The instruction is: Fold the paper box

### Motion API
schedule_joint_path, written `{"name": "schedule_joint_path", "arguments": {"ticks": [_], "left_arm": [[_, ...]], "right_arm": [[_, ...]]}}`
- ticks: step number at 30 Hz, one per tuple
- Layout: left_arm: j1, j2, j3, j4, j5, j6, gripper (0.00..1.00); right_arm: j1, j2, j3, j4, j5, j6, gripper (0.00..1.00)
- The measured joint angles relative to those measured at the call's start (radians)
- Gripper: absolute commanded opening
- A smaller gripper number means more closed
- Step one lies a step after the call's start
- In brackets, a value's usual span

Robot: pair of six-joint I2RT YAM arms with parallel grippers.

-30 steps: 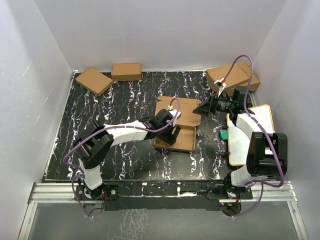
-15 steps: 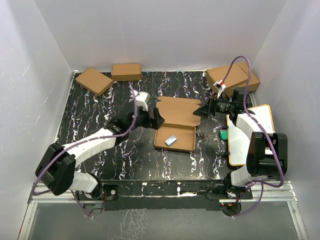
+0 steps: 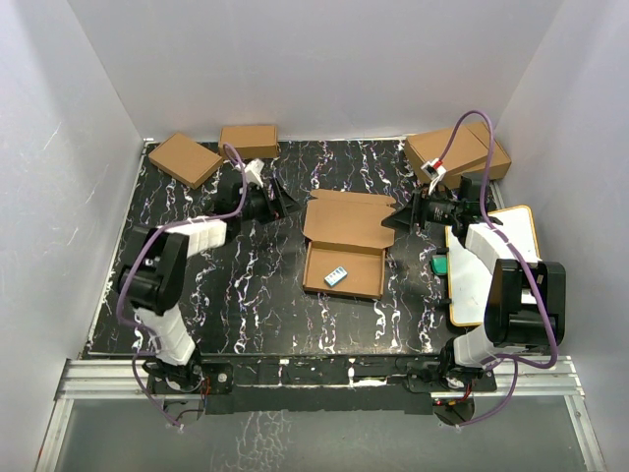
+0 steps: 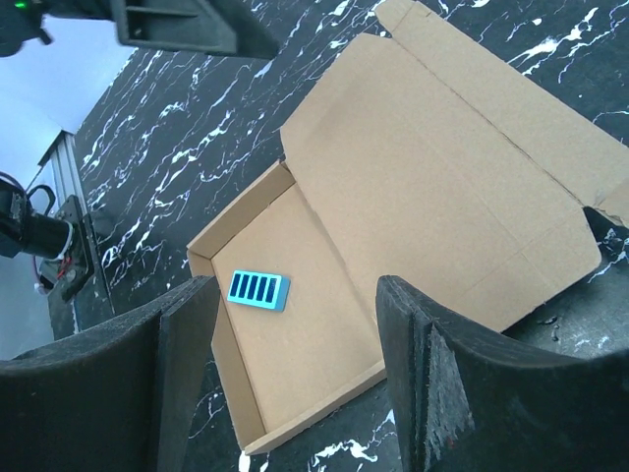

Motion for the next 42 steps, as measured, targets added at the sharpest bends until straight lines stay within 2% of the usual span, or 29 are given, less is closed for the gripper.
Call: {"name": "schedule_joint_path", "arguments": {"ticks": [3, 6, 13, 19, 28, 33, 36, 42], "left_arm": [[0.040, 0.126, 0.066, 0.050, 0.094, -0.054, 0.73], [0.062, 0.238, 0.153, 0.060, 0.157, -0.076, 0.67], [0.060, 0.389, 0.328, 0.009, 0.248, -0.069, 0.54], [0.060, 0.459, 0.428, -0.050, 0.291, -0.051, 0.44], [0.055, 0.476, 0.476, -0.101, 0.340, -0.035, 0.40], [0.041, 0.504, 0.503, -0.108, 0.362, -0.029, 0.35], [0.035, 0.519, 0.505, -0.122, 0.370, -0.028, 0.26], [0.031, 0.523, 0.510, -0.131, 0.388, -0.028, 0.00]], "right_arm": [[-0.004, 0.000, 0.000, 0.000, 0.001, -0.003, 0.70], [-0.005, 0.000, 0.002, -0.001, 0.001, -0.004, 0.70], [-0.006, 0.000, 0.002, -0.001, 0.001, -0.010, 0.70], [-0.006, 0.000, 0.002, -0.002, 0.001, -0.011, 0.70], [-0.006, 0.006, 0.003, -0.008, 0.001, -0.013, 0.70], [-0.007, 0.011, 0.003, -0.011, 0.001, -0.013, 0.70], [-0.010, 0.012, 0.003, -0.013, 0.001, -0.013, 0.70], [-0.012, 0.012, 0.003, -0.014, 0.001, -0.013, 0.70]]}}
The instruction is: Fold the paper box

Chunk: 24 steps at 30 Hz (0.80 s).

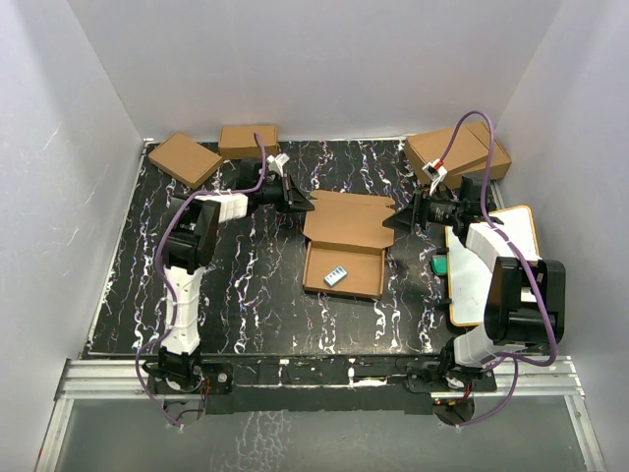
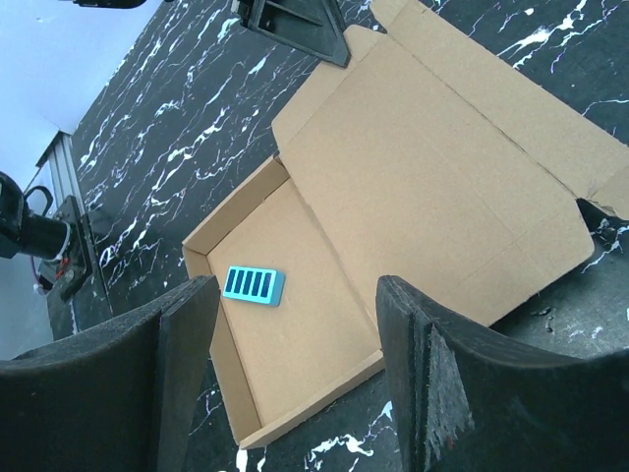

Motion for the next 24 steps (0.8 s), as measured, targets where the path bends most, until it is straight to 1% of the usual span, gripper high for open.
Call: {"name": "schedule_joint_path", "arguments": {"ticks": [4, 7, 10, 14, 16, 17, 18, 19, 21, 24], "left_arm": [[-0.002, -0.004, -0.007, 0.028, 0.000, -0.002, 0.00], [-0.002, -0.040, -0.066, 0.066, -0.023, 0.009, 0.00], [-0.002, -0.135, -0.195, 0.108, -0.062, 0.034, 0.00], [-0.002, -0.328, -0.409, 0.191, -0.121, 0.073, 0.00], [-0.002, -0.435, -0.515, 0.236, -0.151, 0.089, 0.00], [-0.002, -0.489, -0.564, 0.260, -0.166, 0.097, 0.00], [-0.002, -0.528, -0.599, 0.276, -0.175, 0.101, 0.00], [-0.002, -0.581, -0.647, 0.298, -0.193, 0.108, 0.00], [-0.002, -0.656, -0.710, 0.323, -0.216, 0.116, 0.00], [-0.002, -0.742, -0.782, 0.344, -0.248, 0.123, 0.00]], "right_arm": [[0.000, 0.000, 0.000, 0.000, 0.000, 0.000, 0.70], [0.000, 0.000, 0.000, -0.001, 0.000, -0.003, 0.70], [0.000, 0.000, 0.002, -0.007, 0.006, -0.011, 0.70], [0.000, 0.000, 0.014, -0.037, 0.022, -0.042, 0.70], [0.000, 0.000, 0.023, -0.053, 0.033, -0.070, 0.76], [0.000, -0.002, 0.023, -0.054, 0.037, -0.084, 0.82], [0.000, -0.003, 0.023, -0.053, 0.037, -0.090, 0.95], [0.000, -0.005, 0.023, -0.051, 0.030, -0.097, 0.99], [-0.001, -0.009, 0.013, -0.027, -0.008, -0.105, 0.99], [0.000, -0.013, -0.026, 0.046, -0.078, -0.075, 0.99]]}}
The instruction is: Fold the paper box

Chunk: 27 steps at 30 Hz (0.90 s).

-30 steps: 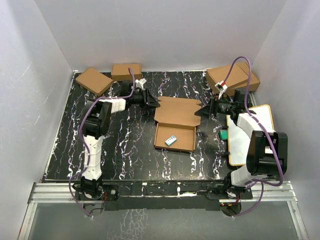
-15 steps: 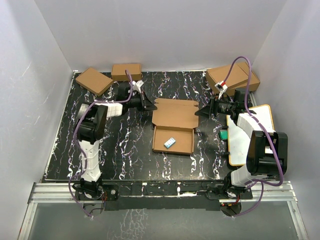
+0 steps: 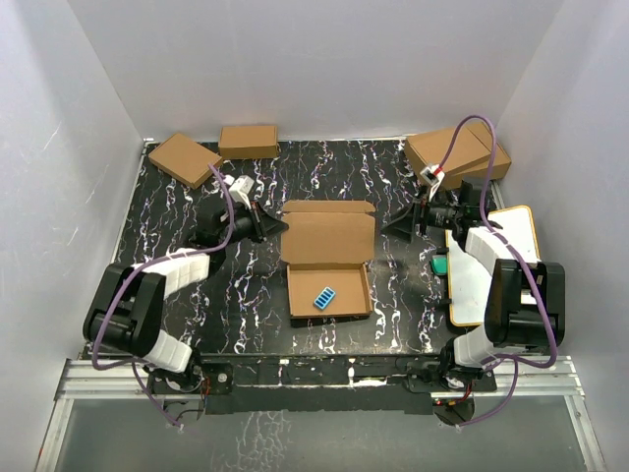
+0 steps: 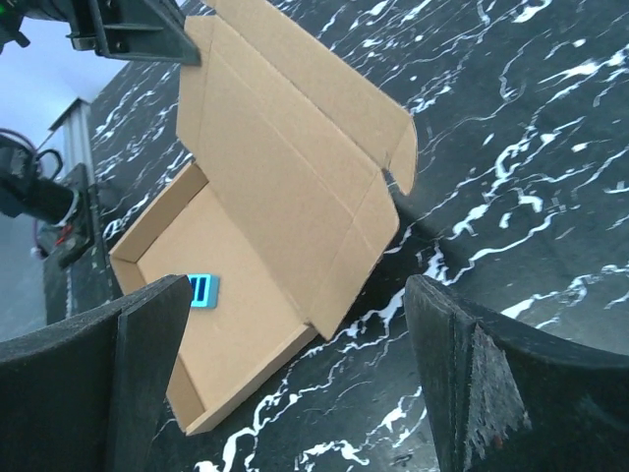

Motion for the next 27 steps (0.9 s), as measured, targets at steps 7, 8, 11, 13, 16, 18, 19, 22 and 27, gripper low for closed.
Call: {"name": "schedule_joint_path", "arguments": {"ticks": [7, 8, 11, 13, 16, 18, 19, 22, 27], "left_arm": [[0.000, -0.117, -0.135, 0.063, -0.060, 0.015, 0.00], [0.000, -0.121, -0.142, 0.065, -0.064, 0.017, 0.00], [0.000, -0.134, -0.158, 0.080, -0.068, 0.026, 0.00], [0.000, -0.144, -0.165, 0.092, -0.068, 0.030, 0.00], [0.000, -0.155, -0.169, 0.105, -0.063, 0.041, 0.00], [0.000, -0.156, -0.169, 0.111, -0.057, 0.048, 0.00], [0.000, -0.156, -0.169, 0.114, -0.054, 0.049, 0.00], [0.000, -0.156, -0.169, 0.122, -0.042, 0.052, 0.00], [0.000, -0.156, -0.169, 0.140, -0.026, 0.052, 0.00]], "right_arm": [[0.021, 0.007, -0.044, 0.068, -0.068, 0.045, 0.95], [0.025, 0.013, -0.044, 0.073, -0.071, 0.047, 0.92], [0.041, 0.058, -0.044, 0.085, -0.076, 0.053, 0.77], [0.044, 0.096, -0.041, 0.083, -0.074, 0.063, 0.75], [0.055, 0.156, -0.021, 0.075, -0.063, 0.072, 0.73], [0.063, 0.175, -0.007, 0.073, -0.055, 0.072, 0.72], [0.069, 0.182, 0.001, 0.072, -0.051, 0.072, 0.71], [0.087, 0.191, 0.023, 0.072, -0.045, 0.071, 0.65], [0.116, 0.222, 0.065, 0.055, -0.034, 0.059, 0.53]]}}
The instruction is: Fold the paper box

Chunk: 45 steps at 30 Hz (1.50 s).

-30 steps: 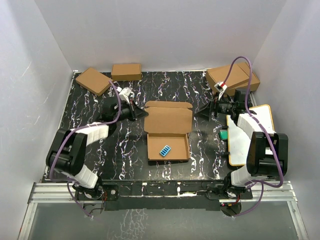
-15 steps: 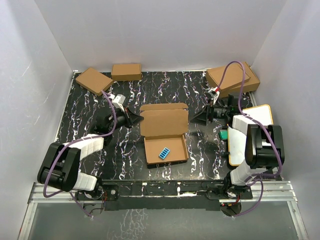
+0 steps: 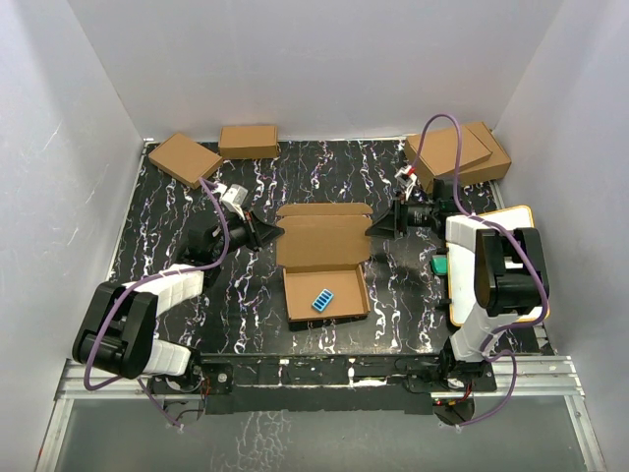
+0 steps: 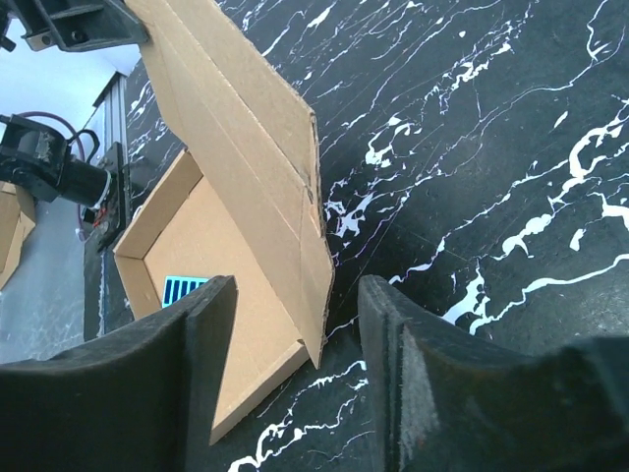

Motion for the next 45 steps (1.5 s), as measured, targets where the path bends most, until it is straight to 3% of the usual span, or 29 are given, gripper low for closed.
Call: {"name": "schedule_joint_path", "arguments": {"ticks": [6, 12, 20, 31, 45], "left_arm": [[0.000, 0.000, 0.000, 0.003, 0.009, 0.000, 0.00], [0.000, 0.000, 0.000, 0.004, 0.011, -0.001, 0.00], [-0.016, -0.003, 0.005, -0.036, -0.042, 0.000, 0.00], [-0.152, 0.006, 0.209, -0.320, -0.414, 0.079, 0.00], [-0.328, 0.299, 0.537, -0.549, -0.967, 0.139, 0.00]], "right_arm": [[0.024, 0.011, 0.008, -0.029, 0.017, -0.022, 0.40], [0.034, 0.014, 0.010, -0.043, 0.019, -0.042, 0.19], [0.051, 0.010, 0.015, -0.062, 0.072, -0.067, 0.09], [0.128, -0.143, 0.015, -0.069, 0.414, -0.087, 0.08], [0.278, -0.172, 0.013, 0.020, 0.954, 0.064, 0.08]]}}
